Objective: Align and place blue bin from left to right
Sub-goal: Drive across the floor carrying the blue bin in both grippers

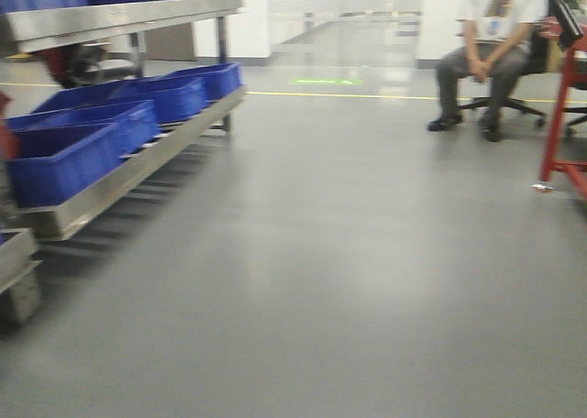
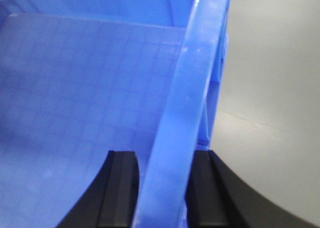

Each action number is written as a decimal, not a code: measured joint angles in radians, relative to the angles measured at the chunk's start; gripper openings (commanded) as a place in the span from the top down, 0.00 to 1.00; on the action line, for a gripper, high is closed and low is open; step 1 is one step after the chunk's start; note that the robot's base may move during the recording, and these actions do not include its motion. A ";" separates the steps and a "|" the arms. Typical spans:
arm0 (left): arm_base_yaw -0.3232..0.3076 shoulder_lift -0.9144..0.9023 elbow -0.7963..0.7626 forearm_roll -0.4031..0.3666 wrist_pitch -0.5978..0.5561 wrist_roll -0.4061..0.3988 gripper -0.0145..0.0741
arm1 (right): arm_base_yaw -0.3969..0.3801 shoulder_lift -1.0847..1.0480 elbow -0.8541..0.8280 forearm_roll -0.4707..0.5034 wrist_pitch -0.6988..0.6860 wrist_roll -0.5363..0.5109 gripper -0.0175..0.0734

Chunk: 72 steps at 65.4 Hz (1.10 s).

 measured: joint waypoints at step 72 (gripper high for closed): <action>0.000 0.000 0.000 0.000 0.000 0.000 0.96 | 0.000 0.000 0.000 0.000 0.000 0.000 0.88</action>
